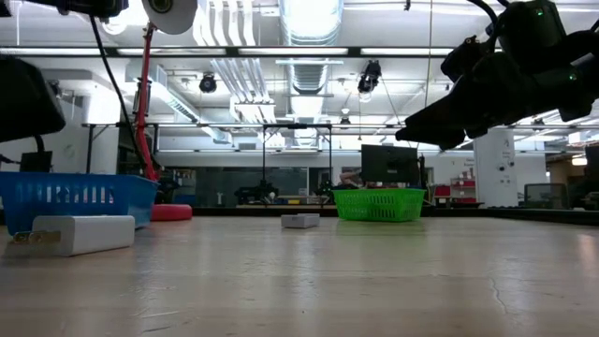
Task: Pick & Place Office items
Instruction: Put the pink white charger adapter into the blue basket
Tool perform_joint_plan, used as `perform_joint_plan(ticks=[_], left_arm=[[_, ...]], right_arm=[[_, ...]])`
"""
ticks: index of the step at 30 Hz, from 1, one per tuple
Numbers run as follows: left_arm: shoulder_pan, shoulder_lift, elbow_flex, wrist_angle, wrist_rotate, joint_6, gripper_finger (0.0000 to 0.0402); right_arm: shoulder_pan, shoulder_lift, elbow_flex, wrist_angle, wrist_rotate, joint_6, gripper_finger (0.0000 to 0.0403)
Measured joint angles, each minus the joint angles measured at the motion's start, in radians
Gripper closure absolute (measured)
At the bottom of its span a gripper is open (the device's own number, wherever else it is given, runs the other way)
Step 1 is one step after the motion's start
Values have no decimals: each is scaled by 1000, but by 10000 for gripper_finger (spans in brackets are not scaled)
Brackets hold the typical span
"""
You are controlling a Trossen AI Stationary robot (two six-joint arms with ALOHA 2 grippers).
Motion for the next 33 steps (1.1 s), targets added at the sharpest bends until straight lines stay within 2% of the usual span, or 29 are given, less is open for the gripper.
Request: perform_joint_plan(ticks=[3,9,18,21,26,33], left_arm=[[0,47,51,-27,44,17,202],[0,114,153,-153,60,53,202],[0,150,172,-168,63,98,204],[0,150,172,-173,52,116,220],[-2,150,171,-175,47,164,273],[-11,150,170,-173,44,249,273]], right_arm=[[0,0,0,0,-1,0,140],[0,0,0,1,-1,0,140],[0,0,0,1,-1,-3,140],[0,0,0,1,-1,-4,140],[0,0,0,1,-1,-3,140],[0,0,0,2,-1,0,140]])
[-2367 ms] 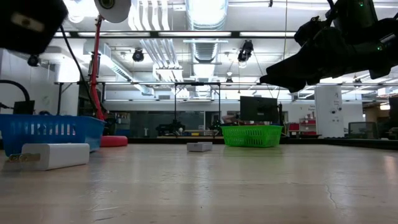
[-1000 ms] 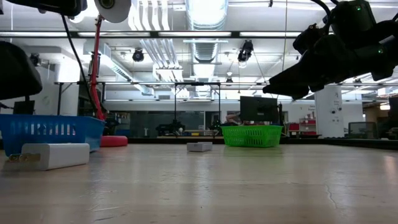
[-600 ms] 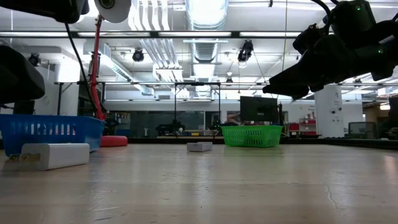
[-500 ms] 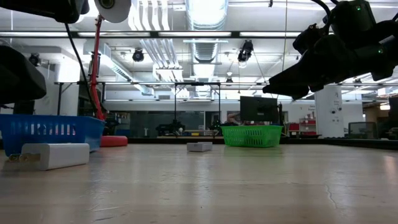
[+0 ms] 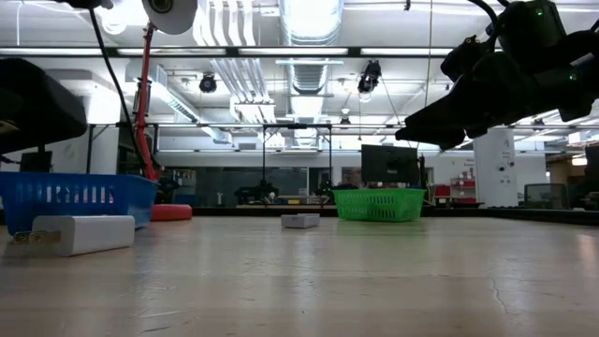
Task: Pick & Place Office items
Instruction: Put the pink white charger adapter into the blue basket
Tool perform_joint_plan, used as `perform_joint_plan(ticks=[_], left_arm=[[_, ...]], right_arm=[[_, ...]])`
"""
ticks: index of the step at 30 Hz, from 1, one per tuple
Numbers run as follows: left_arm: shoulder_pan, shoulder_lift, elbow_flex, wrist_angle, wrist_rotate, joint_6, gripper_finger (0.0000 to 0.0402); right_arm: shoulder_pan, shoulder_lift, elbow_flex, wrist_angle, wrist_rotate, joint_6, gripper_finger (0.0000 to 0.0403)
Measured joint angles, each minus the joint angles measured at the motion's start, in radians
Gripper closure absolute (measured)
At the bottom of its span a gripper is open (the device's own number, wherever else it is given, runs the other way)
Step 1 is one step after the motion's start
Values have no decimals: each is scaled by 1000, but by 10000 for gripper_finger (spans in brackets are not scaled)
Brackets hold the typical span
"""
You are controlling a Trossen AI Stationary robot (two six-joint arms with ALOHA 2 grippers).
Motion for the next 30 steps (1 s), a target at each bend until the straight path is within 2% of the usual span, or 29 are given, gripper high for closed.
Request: perform_joint_plan(ticks=[10,30], left_arm=[[-19,0,-3,17,-57,70,273],[-58,-24,-4,115,-315,324,273]], right_arm=[[0,0,0,2,0,12,140],[0,0,0,21,1,8,140]])
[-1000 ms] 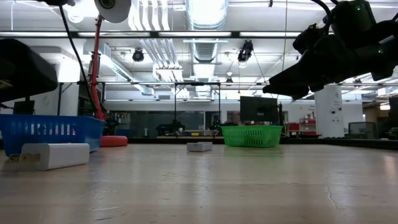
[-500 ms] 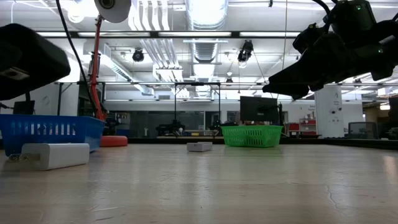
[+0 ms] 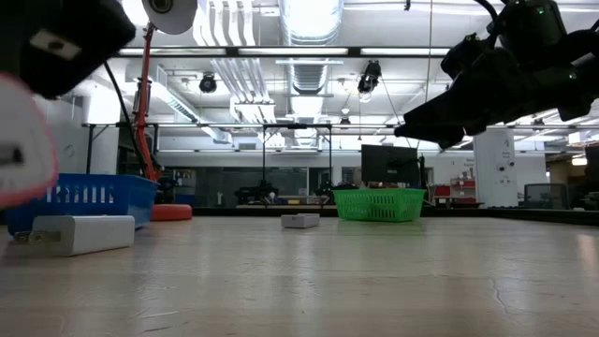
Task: Pick & Place Office items
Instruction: Put the pink white charger adapter into the blue basket
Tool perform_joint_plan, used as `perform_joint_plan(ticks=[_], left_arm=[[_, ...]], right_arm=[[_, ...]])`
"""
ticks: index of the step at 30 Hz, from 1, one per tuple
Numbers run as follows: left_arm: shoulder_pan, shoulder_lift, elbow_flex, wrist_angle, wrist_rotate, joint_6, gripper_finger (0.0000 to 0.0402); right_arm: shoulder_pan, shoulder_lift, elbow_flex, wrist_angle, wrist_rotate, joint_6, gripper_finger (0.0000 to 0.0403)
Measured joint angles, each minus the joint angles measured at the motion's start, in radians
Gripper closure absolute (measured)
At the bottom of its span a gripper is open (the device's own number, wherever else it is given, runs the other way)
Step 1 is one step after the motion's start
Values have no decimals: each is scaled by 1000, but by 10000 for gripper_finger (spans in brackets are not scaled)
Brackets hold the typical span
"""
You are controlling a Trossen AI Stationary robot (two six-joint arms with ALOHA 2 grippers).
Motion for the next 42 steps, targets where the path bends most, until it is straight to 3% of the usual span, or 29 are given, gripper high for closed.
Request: perform_joint_plan(ticks=[16,24,29,37,42], left_arm=[[-25,-21,-14,235,-171,304,273],[-26,-22,-15,424,-183,516,273],[-9,-23,-42,576,-89,612,273],[65,-54,-171,966,195,690,273],[111,-141,-299,1055,179,704,273]], right_arm=[[0,0,0,20,0,3,140],[0,0,0,27,0,3,140],[0,0,0,40,0,3,140],[0,0,0,42,0,5,141],[0,0,0,41,-1,8,141]])
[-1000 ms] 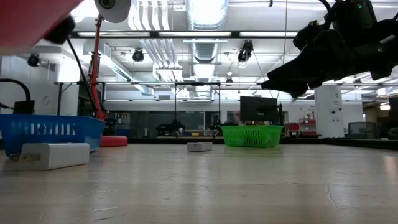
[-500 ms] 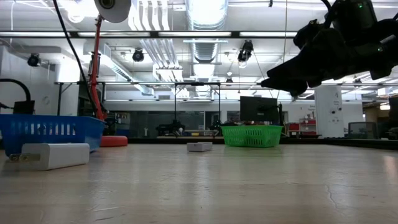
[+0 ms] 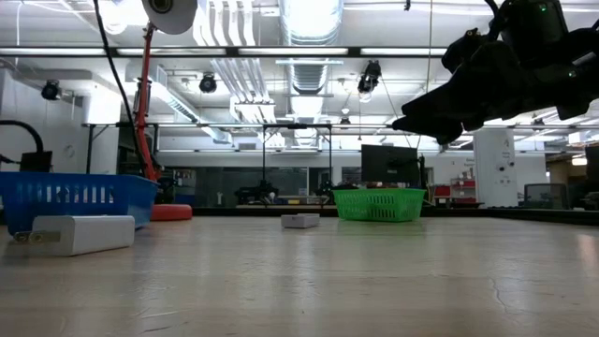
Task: Pick & Place Office items
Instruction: Put the pink white charger adapter into the blue basket
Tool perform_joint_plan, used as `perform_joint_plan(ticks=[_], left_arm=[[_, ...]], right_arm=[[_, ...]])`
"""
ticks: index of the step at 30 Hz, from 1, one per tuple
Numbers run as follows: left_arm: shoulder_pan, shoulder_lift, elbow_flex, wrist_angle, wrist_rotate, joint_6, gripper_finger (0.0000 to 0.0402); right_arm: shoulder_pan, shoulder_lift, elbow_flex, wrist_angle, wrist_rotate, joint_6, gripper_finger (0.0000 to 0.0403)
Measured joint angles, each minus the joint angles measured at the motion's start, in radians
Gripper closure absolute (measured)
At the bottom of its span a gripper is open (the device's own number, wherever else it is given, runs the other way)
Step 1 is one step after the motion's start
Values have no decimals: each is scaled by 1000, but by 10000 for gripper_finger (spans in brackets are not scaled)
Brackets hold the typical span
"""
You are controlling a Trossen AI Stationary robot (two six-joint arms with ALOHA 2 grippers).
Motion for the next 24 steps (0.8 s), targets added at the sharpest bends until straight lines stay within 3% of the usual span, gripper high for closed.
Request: perform_joint_plan(ticks=[9,24], left_arm=[[31,-242,-302,156,-124,0,273],[38,-579,-643,165,-340,0,273]], right_arm=[[0,0,-1,-1,0,-3,140],[0,0,-2,0,1,-4,140]])
